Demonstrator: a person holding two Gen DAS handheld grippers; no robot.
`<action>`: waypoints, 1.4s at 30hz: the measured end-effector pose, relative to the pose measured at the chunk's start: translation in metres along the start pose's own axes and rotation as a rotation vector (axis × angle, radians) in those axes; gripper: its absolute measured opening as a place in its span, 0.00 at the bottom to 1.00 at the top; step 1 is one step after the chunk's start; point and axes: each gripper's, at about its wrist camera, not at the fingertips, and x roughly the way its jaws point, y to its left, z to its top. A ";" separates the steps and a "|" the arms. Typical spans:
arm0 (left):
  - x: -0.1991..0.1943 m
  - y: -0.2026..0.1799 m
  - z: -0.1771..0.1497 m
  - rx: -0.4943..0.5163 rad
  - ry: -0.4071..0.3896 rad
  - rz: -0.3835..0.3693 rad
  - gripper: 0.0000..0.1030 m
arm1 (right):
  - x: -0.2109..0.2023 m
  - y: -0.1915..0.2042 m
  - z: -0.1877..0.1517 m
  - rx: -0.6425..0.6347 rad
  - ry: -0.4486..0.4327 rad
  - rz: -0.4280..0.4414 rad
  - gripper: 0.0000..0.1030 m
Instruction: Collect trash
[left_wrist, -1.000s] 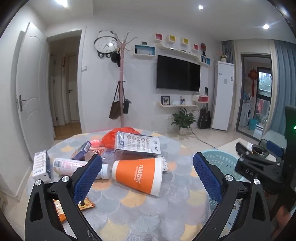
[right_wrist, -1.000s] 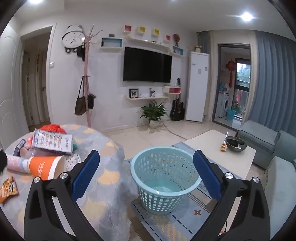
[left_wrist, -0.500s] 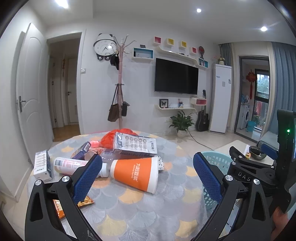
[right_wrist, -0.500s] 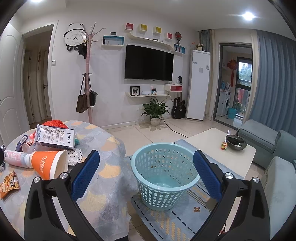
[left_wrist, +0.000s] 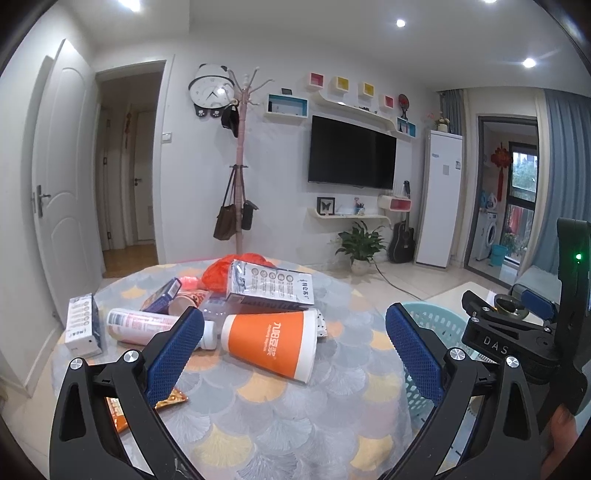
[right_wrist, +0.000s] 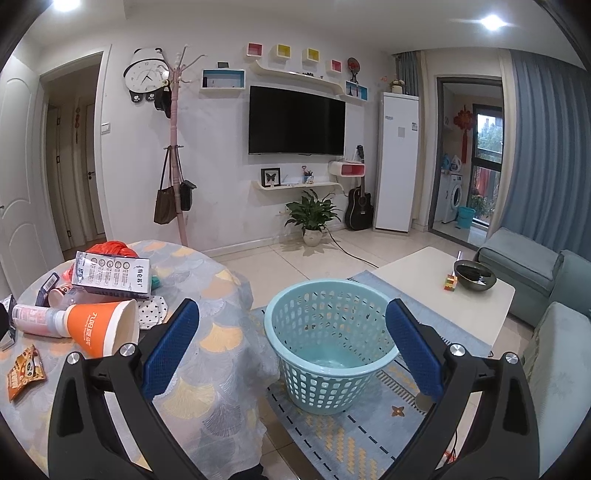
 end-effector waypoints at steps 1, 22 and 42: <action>0.001 0.001 -0.001 -0.003 0.001 0.000 0.93 | 0.000 0.001 0.000 0.001 0.000 0.002 0.93; -0.004 0.016 -0.004 -0.044 -0.003 -0.014 0.93 | -0.009 0.006 0.002 -0.001 -0.026 -0.026 0.93; -0.005 0.025 -0.006 -0.052 0.006 -0.009 0.93 | -0.009 0.010 0.002 0.007 0.000 0.030 0.93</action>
